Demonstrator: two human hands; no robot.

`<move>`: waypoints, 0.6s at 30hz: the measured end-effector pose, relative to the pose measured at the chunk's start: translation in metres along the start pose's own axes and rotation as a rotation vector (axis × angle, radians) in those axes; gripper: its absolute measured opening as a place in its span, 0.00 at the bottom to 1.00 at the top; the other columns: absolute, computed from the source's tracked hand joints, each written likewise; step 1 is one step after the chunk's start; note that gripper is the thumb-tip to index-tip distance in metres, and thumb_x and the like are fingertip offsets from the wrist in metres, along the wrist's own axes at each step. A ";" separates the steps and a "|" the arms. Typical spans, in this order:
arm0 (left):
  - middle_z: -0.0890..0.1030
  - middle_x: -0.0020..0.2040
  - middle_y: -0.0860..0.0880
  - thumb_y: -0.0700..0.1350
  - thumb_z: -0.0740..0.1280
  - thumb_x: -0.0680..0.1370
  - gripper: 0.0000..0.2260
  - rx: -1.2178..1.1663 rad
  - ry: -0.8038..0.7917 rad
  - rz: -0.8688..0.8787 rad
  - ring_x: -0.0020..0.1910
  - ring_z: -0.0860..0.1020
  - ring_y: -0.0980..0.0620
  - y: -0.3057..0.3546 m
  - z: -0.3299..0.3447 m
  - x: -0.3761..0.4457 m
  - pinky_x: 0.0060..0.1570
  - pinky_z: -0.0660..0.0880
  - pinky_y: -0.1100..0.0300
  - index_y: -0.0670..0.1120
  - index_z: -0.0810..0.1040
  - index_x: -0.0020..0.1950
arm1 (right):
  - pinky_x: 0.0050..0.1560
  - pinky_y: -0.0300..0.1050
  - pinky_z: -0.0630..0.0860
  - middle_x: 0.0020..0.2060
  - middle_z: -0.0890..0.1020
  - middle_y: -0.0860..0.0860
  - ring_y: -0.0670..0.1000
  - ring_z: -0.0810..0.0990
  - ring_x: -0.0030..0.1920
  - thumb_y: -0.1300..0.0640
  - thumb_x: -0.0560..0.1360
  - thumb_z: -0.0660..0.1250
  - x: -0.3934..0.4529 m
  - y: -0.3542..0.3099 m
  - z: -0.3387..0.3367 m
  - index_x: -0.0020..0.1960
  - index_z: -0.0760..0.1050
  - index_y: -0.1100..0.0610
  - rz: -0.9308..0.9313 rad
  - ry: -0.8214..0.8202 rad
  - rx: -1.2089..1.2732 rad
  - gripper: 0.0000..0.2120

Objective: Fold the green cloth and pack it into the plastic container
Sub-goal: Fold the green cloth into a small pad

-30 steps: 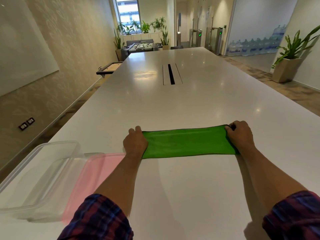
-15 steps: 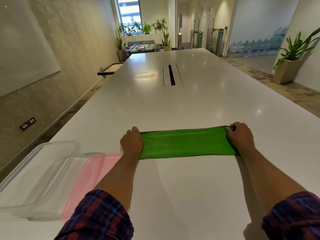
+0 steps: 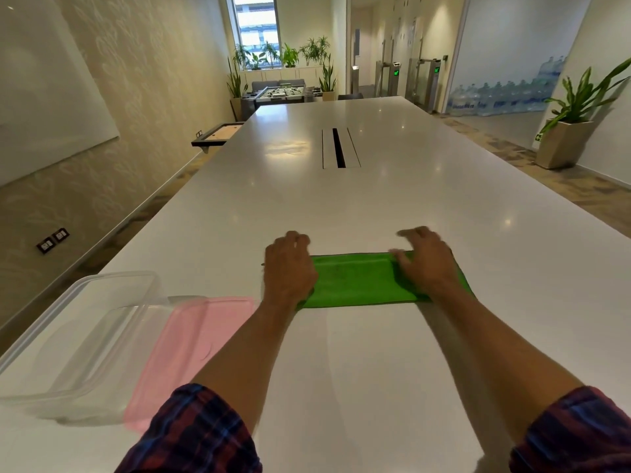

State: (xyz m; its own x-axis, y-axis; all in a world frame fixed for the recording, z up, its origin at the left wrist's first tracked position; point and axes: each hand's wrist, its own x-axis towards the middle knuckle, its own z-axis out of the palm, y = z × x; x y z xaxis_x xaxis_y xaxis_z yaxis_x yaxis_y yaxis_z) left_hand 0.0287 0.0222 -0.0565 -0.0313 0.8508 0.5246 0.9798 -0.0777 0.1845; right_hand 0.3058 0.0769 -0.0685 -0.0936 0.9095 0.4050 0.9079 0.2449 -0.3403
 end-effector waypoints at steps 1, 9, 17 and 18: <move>0.81 0.54 0.44 0.39 0.65 0.74 0.12 -0.037 -0.027 0.081 0.51 0.78 0.41 0.009 0.002 -0.001 0.52 0.71 0.47 0.43 0.81 0.56 | 0.59 0.53 0.76 0.62 0.81 0.55 0.58 0.79 0.60 0.50 0.78 0.70 -0.002 -0.016 0.002 0.66 0.79 0.53 -0.119 -0.053 0.085 0.17; 0.62 0.81 0.48 0.56 0.52 0.85 0.26 -0.088 -0.447 0.098 0.81 0.58 0.47 0.012 0.035 -0.030 0.79 0.56 0.49 0.47 0.61 0.81 | 0.76 0.45 0.61 0.78 0.68 0.48 0.49 0.65 0.78 0.44 0.85 0.58 -0.023 -0.059 0.034 0.78 0.67 0.49 -0.314 -0.446 0.074 0.24; 0.56 0.82 0.42 0.75 0.49 0.76 0.47 0.069 -0.343 -0.196 0.82 0.51 0.43 -0.020 0.029 -0.043 0.79 0.54 0.45 0.42 0.56 0.82 | 0.80 0.54 0.47 0.83 0.52 0.49 0.51 0.50 0.82 0.28 0.80 0.45 -0.023 -0.008 0.025 0.83 0.50 0.46 -0.089 -0.444 -0.110 0.38; 0.56 0.83 0.42 0.75 0.48 0.76 0.47 0.071 -0.348 -0.200 0.82 0.51 0.43 -0.020 0.027 -0.044 0.79 0.53 0.46 0.41 0.55 0.82 | 0.81 0.54 0.47 0.83 0.52 0.50 0.51 0.50 0.82 0.27 0.79 0.44 -0.023 -0.001 0.023 0.83 0.50 0.46 -0.069 -0.434 -0.122 0.39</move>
State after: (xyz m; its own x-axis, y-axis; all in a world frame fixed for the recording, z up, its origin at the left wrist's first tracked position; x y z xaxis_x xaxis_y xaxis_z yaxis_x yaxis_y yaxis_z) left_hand 0.0164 0.0005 -0.1061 -0.1656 0.9715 0.1697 0.9729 0.1327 0.1896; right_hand 0.2980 0.0637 -0.0969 -0.2950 0.9553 0.0209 0.9324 0.2925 -0.2123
